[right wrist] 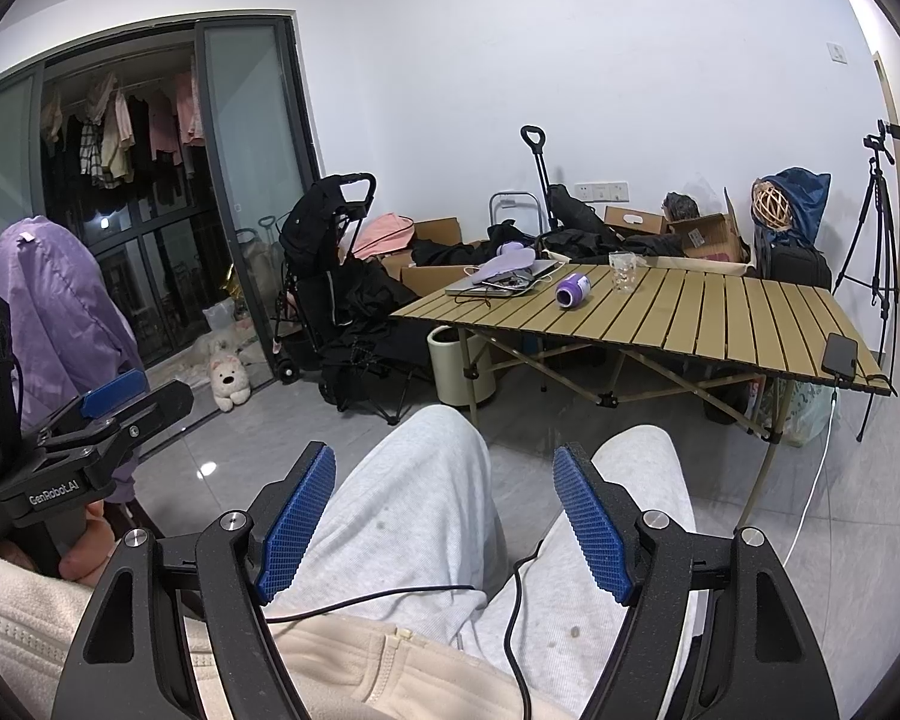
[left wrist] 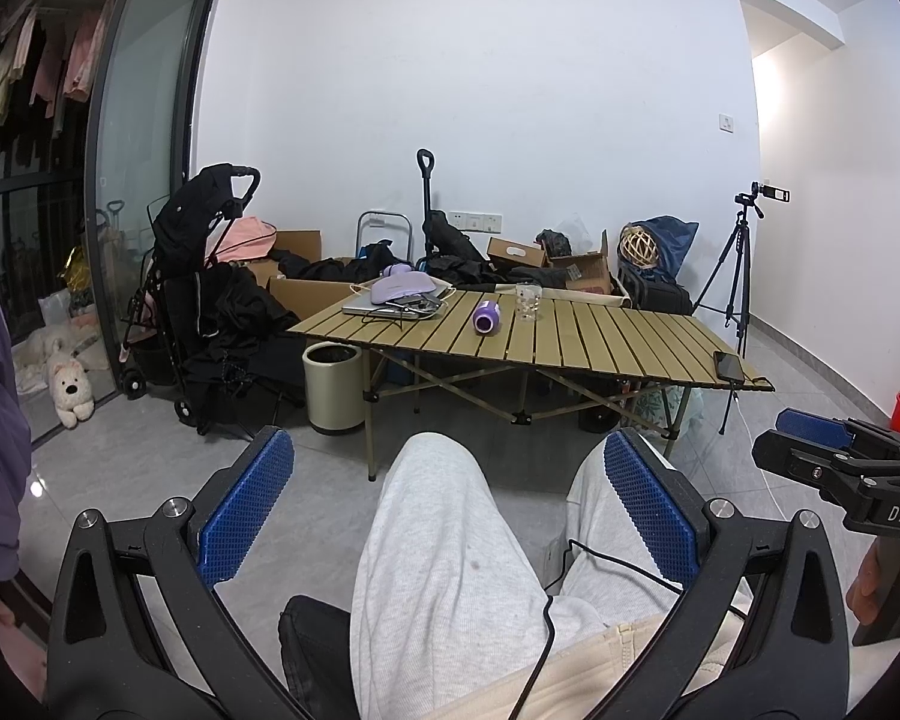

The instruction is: Organize rigid objects

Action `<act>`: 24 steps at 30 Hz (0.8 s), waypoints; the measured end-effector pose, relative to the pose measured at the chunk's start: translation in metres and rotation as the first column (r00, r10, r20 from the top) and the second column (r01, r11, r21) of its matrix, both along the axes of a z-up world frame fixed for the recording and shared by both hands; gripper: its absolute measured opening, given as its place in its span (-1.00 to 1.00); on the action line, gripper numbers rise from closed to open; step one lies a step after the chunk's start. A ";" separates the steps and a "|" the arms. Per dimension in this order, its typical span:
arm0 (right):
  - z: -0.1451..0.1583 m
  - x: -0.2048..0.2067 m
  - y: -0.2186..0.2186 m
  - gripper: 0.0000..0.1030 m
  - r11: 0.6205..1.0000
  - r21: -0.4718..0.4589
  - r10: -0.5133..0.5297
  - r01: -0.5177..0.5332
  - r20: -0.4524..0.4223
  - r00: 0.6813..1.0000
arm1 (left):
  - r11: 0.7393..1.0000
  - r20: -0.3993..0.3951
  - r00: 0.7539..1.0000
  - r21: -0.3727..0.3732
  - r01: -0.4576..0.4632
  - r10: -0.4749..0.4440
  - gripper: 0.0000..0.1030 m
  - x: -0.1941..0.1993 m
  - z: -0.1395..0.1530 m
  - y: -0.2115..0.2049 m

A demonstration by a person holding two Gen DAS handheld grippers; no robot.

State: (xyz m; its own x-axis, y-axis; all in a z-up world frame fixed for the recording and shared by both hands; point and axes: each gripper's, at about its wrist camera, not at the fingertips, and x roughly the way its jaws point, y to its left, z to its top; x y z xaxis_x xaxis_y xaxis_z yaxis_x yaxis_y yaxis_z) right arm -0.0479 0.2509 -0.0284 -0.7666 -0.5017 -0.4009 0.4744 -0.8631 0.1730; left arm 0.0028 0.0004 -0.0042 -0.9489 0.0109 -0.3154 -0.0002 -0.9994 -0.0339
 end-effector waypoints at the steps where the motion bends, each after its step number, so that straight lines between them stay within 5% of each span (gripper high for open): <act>1: 0.000 0.000 0.000 0.55 1.000 0.001 0.000 0.000 0.000 1.000 | 1.000 0.000 1.000 0.000 0.000 0.000 1.00 0.000 0.000 0.000; 16: -0.011 -0.015 0.002 0.55 1.000 -0.001 -0.019 0.019 0.022 1.000 | 1.000 0.042 0.999 0.029 0.007 -0.008 1.00 -0.023 -0.012 -0.008; 24: -0.008 -0.060 0.012 0.55 0.996 0.045 -0.072 0.071 0.010 0.997 | 0.993 -0.020 0.998 -0.102 -0.063 0.061 1.00 -0.066 -0.019 -0.009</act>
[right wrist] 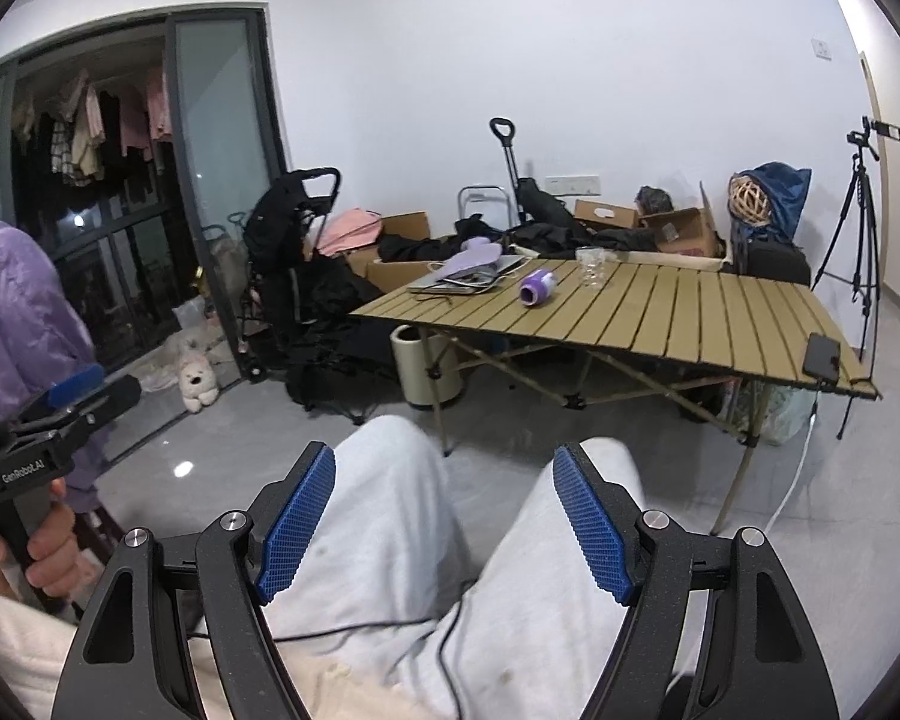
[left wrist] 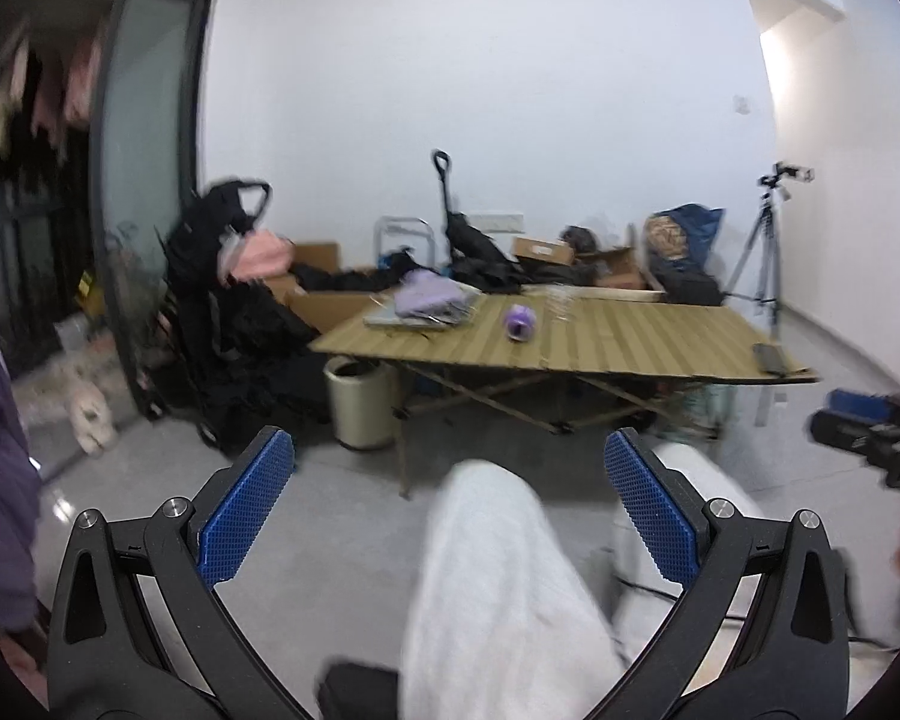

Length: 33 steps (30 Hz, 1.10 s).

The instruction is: Organize rigid objects

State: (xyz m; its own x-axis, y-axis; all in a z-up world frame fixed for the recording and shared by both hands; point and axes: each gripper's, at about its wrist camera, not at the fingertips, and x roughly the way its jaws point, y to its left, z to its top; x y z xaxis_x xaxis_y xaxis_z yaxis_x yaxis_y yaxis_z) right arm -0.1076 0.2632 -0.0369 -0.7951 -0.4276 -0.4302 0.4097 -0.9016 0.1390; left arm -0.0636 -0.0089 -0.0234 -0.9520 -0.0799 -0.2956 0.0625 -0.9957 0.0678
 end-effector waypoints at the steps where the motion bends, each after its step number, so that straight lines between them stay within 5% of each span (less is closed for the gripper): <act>1: -0.002 -0.009 0.000 0.56 1.000 0.009 -0.005 0.005 0.008 1.000 | 1.000 0.002 1.000 -0.016 -0.003 0.003 1.00 -0.012 -0.003 -0.001; 20: -0.013 -0.230 -0.009 0.55 0.998 0.059 -0.025 0.018 0.134 0.991 | 0.999 0.172 0.984 0.044 0.031 -0.038 1.00 -0.240 -0.014 0.011; 33: -0.047 -0.429 -0.045 0.72 0.998 0.031 -0.062 0.056 0.238 0.969 | 0.993 0.305 0.952 0.122 0.001 -0.039 1.00 -0.424 -0.059 0.001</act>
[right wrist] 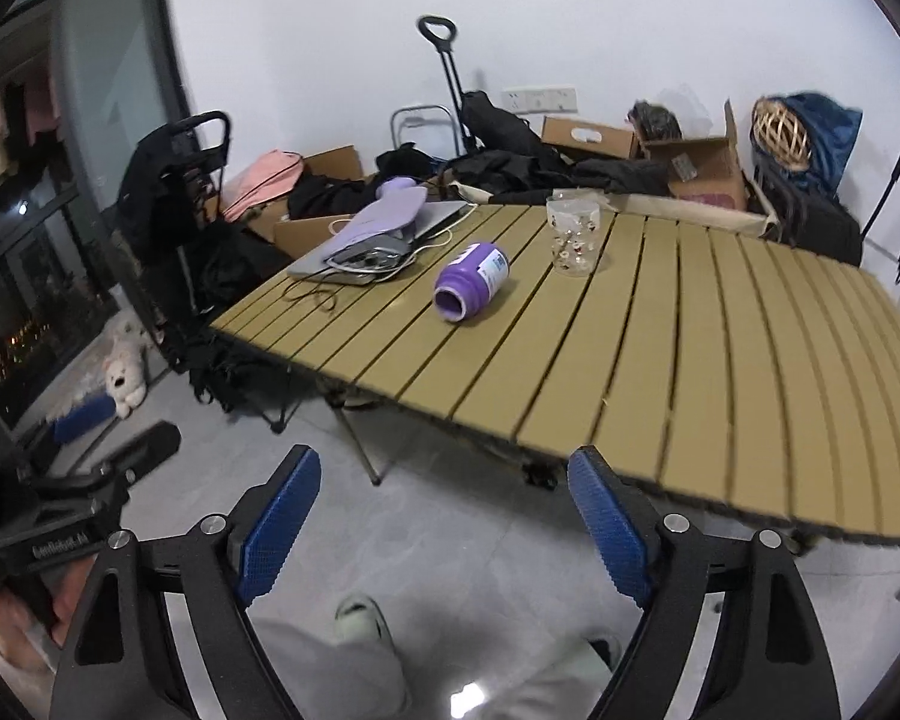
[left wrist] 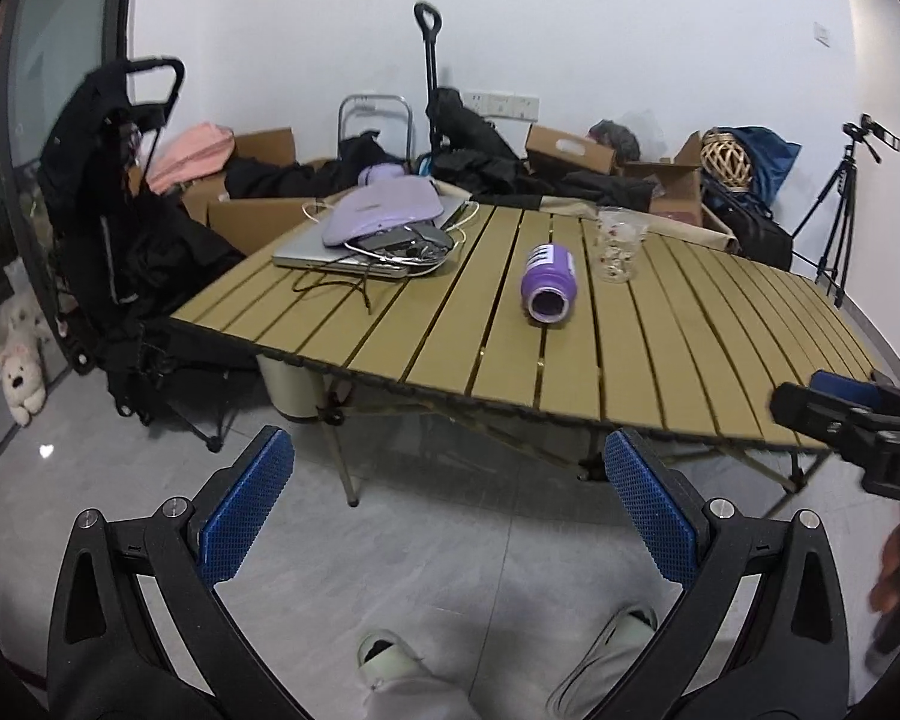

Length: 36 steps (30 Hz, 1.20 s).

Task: Organize rigid objects
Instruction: 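Move the right tool toward the purple bottle lying on the table, then grasp the lying purple bottle with the right gripper and lift it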

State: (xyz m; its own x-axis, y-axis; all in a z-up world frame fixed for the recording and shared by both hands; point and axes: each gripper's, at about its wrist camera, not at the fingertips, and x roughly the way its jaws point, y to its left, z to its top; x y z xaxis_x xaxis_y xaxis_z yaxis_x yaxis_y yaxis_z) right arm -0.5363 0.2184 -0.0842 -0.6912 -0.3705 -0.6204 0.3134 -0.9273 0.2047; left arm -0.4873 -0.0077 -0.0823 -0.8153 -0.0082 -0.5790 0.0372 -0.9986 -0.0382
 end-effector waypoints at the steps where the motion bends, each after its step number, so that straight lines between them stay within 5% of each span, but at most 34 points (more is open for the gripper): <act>1: -0.004 -0.011 -0.002 0.72 1.000 0.000 -0.003 0.003 0.005 1.000 | 1.000 -0.001 1.000 0.003 0.004 -0.004 1.00 -0.010 -0.001 -0.001; 6: -0.028 -0.090 -0.024 0.72 1.000 0.005 -0.017 0.017 0.039 0.999 | 1.000 -0.014 1.000 -0.016 0.002 -0.002 1.00 -0.067 -0.009 -0.006; 11: -0.054 -0.158 -0.053 0.72 1.000 0.017 -0.027 0.025 0.096 0.995 | 1.000 0.092 0.996 0.017 0.014 -0.015 0.91 -0.139 -0.042 -0.022; 21: -0.080 -0.267 -0.088 0.72 0.994 0.101 -0.061 0.047 0.141 0.988 | 0.999 0.107 0.994 0.037 0.018 -0.022 0.91 -0.204 -0.045 -0.037; 23: -0.084 -0.276 -0.088 0.70 0.998 0.062 -0.021 0.010 0.172 0.985 | 1.000 0.103 0.995 0.030 0.007 -0.010 0.91 -0.215 -0.043 -0.037; 25: -0.084 -0.273 -0.091 0.46 0.995 0.055 0.078 -0.087 0.149 0.986 | 0.999 0.107 0.994 0.041 0.021 -0.025 0.91 -0.227 -0.040 -0.036; 28: -0.083 -0.250 -0.101 0.45 0.952 0.136 0.260 -0.273 0.107 0.960 | 0.991 0.134 0.987 0.105 0.076 -0.090 0.91 -0.250 -0.045 -0.029; 31: -0.082 -0.220 -0.108 0.46 0.849 0.276 0.451 -0.450 0.061 0.890 | 0.974 0.191 0.969 0.196 0.117 -0.155 0.83 -0.277 -0.058 -0.017; 33: -0.082 -0.210 -0.109 0.46 0.796 0.340 0.515 -0.501 0.055 0.856 | 0.950 0.203 0.952 0.261 0.174 -0.230 0.69 -0.288 -0.062 -0.003; 36: -0.082 -0.208 -0.105 0.46 0.777 0.354 0.539 -0.521 0.056 0.841 | 0.941 0.241 0.926 0.245 0.232 -0.290 0.22 -0.296 -0.069 0.024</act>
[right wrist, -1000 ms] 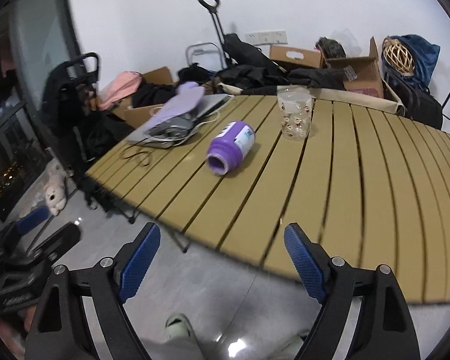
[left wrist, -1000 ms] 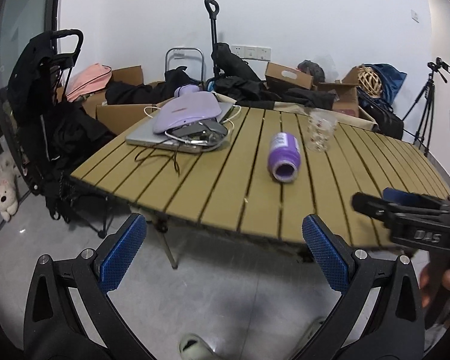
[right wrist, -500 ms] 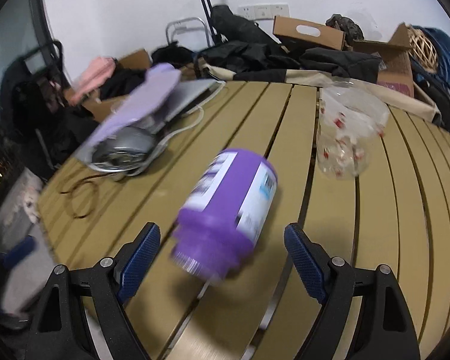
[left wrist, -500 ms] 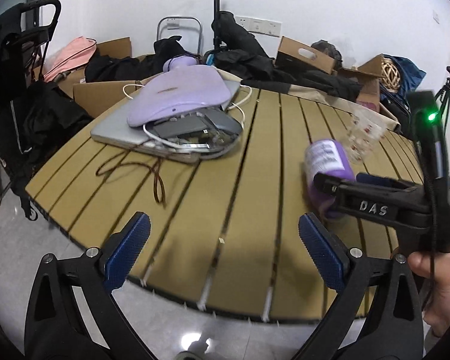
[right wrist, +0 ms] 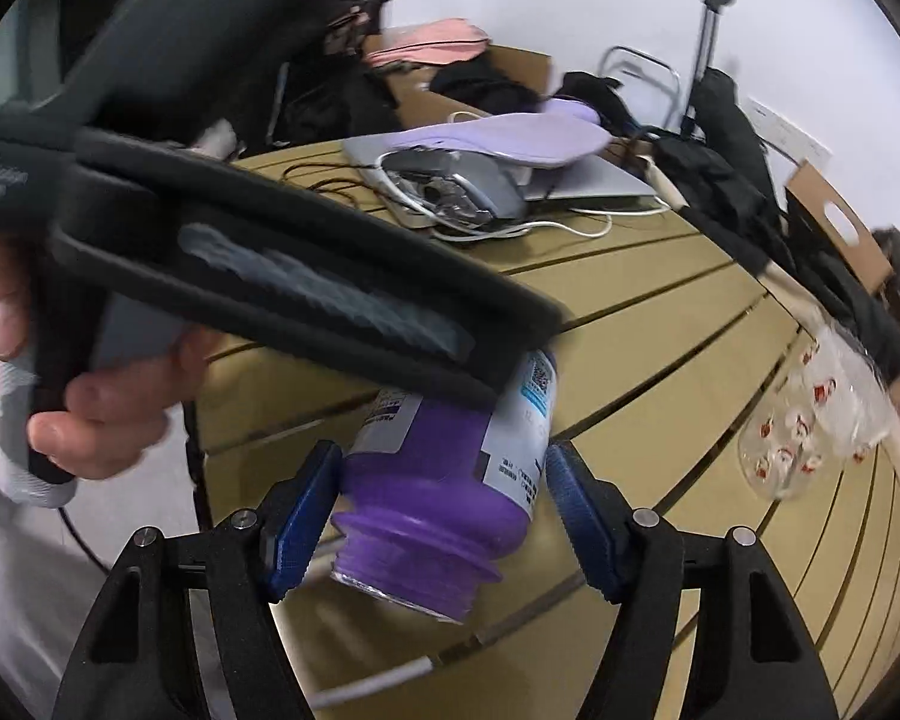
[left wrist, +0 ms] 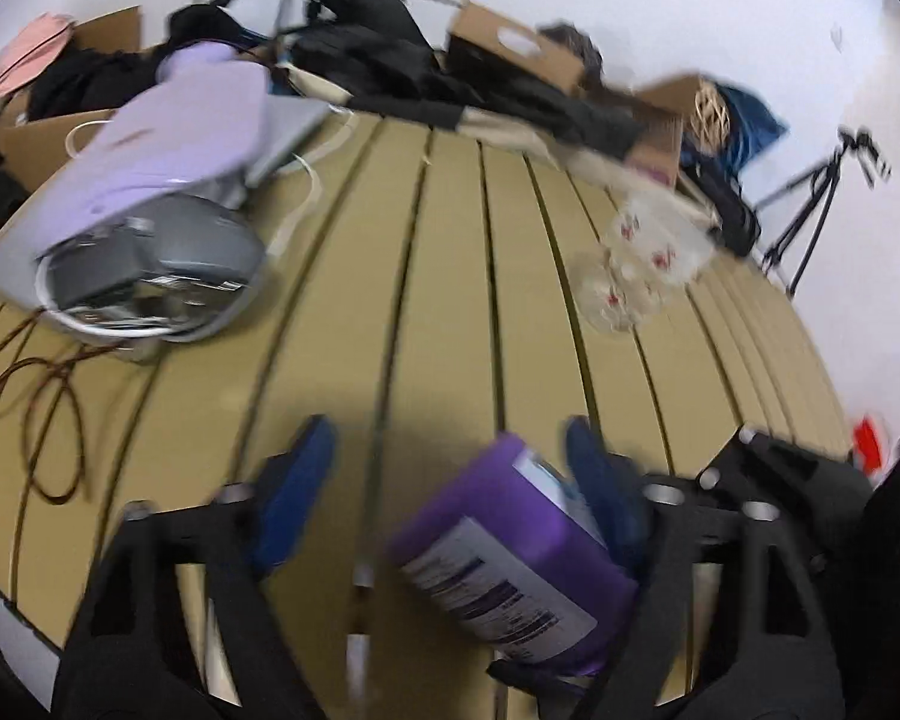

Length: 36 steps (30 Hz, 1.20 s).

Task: Organize rigid objects
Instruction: 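Grasp the lying purple bottle with the right gripper and lift it, then grasp the purple bottle with the left gripper while the right gripper releases it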

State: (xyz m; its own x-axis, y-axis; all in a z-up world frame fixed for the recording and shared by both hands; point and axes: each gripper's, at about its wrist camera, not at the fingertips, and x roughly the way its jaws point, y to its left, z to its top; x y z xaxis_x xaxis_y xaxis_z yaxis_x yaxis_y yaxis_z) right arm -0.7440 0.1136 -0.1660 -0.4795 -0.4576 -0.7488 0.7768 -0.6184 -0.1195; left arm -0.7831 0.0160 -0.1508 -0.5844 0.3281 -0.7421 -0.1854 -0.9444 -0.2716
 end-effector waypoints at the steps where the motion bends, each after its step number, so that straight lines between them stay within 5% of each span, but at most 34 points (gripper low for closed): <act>1: 0.000 -0.001 0.003 0.46 1.000 -0.001 0.003 -0.003 0.001 1.000 | 1.000 0.005 1.000 -0.014 -0.005 0.005 0.10 -0.001 -0.001 0.005; 11: -0.001 -0.022 0.054 0.53 0.979 -0.077 -0.182 0.186 0.059 0.982 | 0.995 -0.053 0.995 -0.050 -0.088 0.086 0.09 0.011 0.018 -0.012; 15: 0.005 -0.032 0.070 0.53 0.959 -0.082 -0.268 0.272 0.054 0.962 | 0.996 -0.114 0.990 -0.031 0.079 -0.082 0.55 0.019 0.037 0.004; 18: 0.013 -0.031 0.095 0.53 0.943 -0.109 -0.308 0.316 0.081 0.948 | 0.959 -0.119 0.964 -0.187 0.213 -0.237 0.89 0.010 0.038 0.034; 21: 0.019 -0.026 0.117 0.53 0.923 -0.130 -0.350 0.363 0.114 0.930 | 0.925 0.009 0.966 -0.288 0.248 -0.257 0.60 -0.016 0.016 0.050; 22: 0.019 -0.024 0.122 0.53 0.919 -0.138 -0.352 0.368 0.131 0.927 | 0.916 0.047 0.971 -0.325 0.237 -0.235 0.22 -0.026 0.007 0.051; 28: 0.019 -0.022 0.128 0.53 0.918 -0.141 -0.352 0.372 0.146 0.925 | 0.943 0.109 0.981 -0.277 0.186 -0.161 0.19 -0.041 -0.001 0.035; 33: 0.024 -0.029 0.122 0.53 0.907 -0.163 -0.366 0.388 0.151 0.918 | 0.934 0.170 0.976 -0.306 0.184 -0.137 0.17 -0.046 -0.014 0.031; 36: 0.033 -0.036 0.121 0.53 0.896 -0.193 -0.374 0.400 0.159 0.914 | 0.942 0.113 0.985 -0.294 0.160 -0.132 0.16 -0.045 -0.008 0.027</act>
State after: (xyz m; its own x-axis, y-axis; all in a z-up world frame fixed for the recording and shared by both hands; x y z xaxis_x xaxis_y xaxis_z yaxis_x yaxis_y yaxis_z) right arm -0.7801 0.2349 -0.1335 -0.5689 -0.4103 -0.7127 0.4707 -0.8731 0.1269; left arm -0.8280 0.0433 -0.1587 -0.4725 0.1582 -0.8670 -0.3152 -0.9490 -0.0014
